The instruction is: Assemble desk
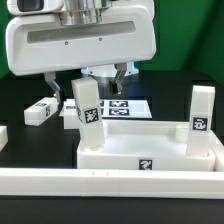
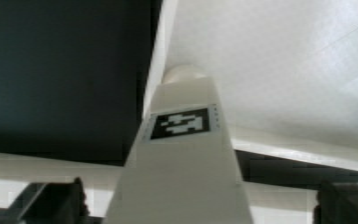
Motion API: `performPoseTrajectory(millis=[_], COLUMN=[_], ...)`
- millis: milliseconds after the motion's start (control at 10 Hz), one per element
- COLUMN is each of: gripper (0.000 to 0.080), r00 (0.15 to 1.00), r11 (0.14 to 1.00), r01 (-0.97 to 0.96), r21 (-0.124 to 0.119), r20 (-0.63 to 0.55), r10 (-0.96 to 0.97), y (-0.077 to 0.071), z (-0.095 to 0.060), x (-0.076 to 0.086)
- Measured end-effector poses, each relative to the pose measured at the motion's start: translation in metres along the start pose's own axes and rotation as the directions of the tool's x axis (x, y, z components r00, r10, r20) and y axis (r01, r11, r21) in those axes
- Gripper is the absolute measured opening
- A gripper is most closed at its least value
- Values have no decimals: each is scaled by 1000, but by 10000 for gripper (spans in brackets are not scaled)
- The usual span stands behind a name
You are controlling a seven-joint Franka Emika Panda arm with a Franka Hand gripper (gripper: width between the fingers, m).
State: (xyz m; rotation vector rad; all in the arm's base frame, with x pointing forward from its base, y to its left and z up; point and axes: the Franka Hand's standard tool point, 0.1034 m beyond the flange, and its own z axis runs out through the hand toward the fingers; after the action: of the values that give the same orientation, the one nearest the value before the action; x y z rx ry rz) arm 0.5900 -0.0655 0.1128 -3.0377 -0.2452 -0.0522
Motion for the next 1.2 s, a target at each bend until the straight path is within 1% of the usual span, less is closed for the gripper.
performPoseTrajectory(millis=[100,200,300,600,700,800,900,1100,1200], gripper=[385,385,288,288,288,288,288,289,289], r00=[1000,1000,1000,999,995,974,939,855,789], r11=[1000,1000,1000,999,995,974,939,855,789], r01=[0,0,0,-53,-101,-228,-345,-519,-614], r21=[0,0,0,2,2,4,4,1,1], r20=[0,0,0,2,2,2,3,1,-13], r10=[0,0,0,53,101,228,345,519,614], y=[0,0,0,0,0,-2,-2,-3,-3], z=[0,0,0,0,0,0,1,1,2], x=[0,0,0,0,0,0,0,0,1])
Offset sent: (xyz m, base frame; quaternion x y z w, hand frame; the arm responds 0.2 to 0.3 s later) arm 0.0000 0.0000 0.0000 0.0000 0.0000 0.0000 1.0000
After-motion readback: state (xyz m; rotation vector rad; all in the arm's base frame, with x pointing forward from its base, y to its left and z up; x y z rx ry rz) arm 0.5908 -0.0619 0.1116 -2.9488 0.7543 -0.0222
